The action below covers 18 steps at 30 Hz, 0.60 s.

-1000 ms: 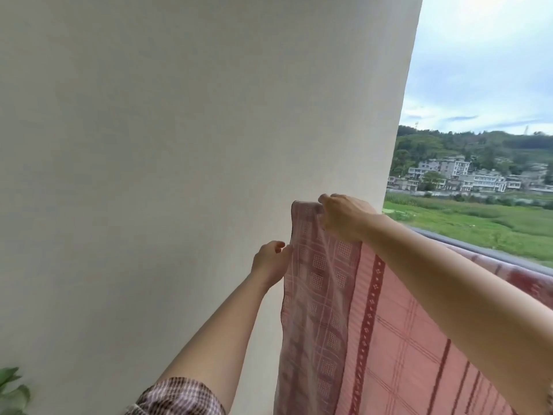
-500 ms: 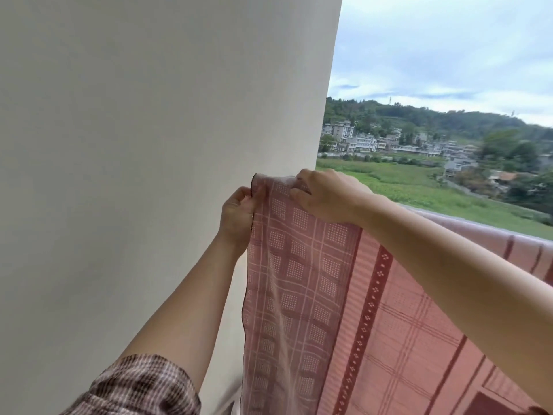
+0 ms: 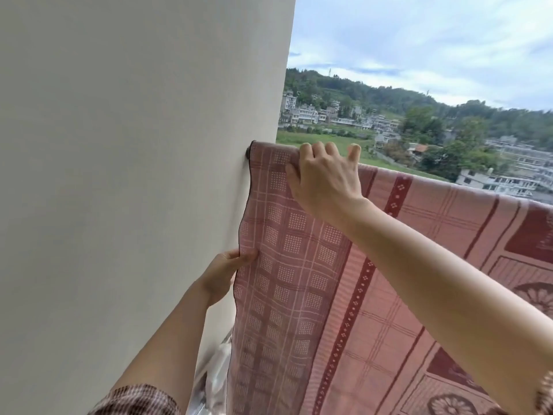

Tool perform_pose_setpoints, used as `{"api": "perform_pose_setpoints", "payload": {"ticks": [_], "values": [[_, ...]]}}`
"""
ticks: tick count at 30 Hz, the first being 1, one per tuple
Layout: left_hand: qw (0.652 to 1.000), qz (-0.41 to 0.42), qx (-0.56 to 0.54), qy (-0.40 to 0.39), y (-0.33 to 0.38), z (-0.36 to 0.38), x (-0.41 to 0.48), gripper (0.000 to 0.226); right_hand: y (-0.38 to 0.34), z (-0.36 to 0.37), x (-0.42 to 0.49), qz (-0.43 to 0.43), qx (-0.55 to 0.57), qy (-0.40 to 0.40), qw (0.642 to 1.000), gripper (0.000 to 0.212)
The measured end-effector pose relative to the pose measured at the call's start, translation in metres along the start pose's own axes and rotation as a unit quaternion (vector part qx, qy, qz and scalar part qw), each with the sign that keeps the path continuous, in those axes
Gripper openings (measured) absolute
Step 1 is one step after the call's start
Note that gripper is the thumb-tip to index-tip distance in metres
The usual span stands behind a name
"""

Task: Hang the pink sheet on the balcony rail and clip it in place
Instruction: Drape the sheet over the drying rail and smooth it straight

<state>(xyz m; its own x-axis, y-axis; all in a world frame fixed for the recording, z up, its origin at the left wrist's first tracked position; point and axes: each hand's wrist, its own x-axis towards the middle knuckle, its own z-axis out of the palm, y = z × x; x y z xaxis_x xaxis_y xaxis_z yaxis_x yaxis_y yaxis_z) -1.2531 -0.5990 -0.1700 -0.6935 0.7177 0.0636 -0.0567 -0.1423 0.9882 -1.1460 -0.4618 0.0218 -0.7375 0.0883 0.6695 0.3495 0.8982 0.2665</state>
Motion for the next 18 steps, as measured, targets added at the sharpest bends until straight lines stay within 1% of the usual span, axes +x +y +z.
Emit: {"api": "perform_pose_setpoints", "payload": {"ticks": [3,4,7,8,12,13,16,17,18], "values": [[1.000,0.008,-0.021,-0.002,-0.014,-0.005,0.000,0.073,-0.007,0.008,-0.007,0.029,0.025,0.011,0.999,0.046],[0.999,0.008,-0.031,-0.008,-0.016,-0.006,0.000,0.069,-0.008,0.009,-0.008,0.035,0.033,0.014,0.999,0.046],[0.996,0.008,-0.082,-0.043,-0.016,-0.004,0.003,0.043,-0.012,0.009,-0.008,0.050,0.042,0.017,0.998,0.045],[0.994,0.008,-0.095,-0.048,-0.012,-0.003,0.006,0.041,-0.013,0.008,-0.008,0.056,0.046,0.015,0.997,0.044],[0.990,0.004,-0.138,-0.038,0.000,-0.002,0.018,0.058,-0.017,-0.003,-0.003,0.066,0.057,-0.018,0.996,0.044],[0.990,0.006,-0.139,-0.038,0.001,-0.002,0.021,0.058,-0.019,-0.006,0.000,0.061,0.063,-0.026,0.996,0.046],[0.989,0.009,-0.145,-0.035,0.000,-0.002,0.028,0.045,-0.025,-0.011,0.014,0.042,0.104,-0.047,0.993,0.050],[0.988,0.015,-0.153,-0.025,-0.002,-0.002,0.031,0.041,-0.027,-0.012,0.022,0.037,0.125,-0.060,0.990,0.047],[0.986,0.026,-0.164,-0.010,-0.002,-0.003,0.033,0.038,-0.029,-0.013,0.031,0.031,0.154,-0.074,0.985,0.039]]}}
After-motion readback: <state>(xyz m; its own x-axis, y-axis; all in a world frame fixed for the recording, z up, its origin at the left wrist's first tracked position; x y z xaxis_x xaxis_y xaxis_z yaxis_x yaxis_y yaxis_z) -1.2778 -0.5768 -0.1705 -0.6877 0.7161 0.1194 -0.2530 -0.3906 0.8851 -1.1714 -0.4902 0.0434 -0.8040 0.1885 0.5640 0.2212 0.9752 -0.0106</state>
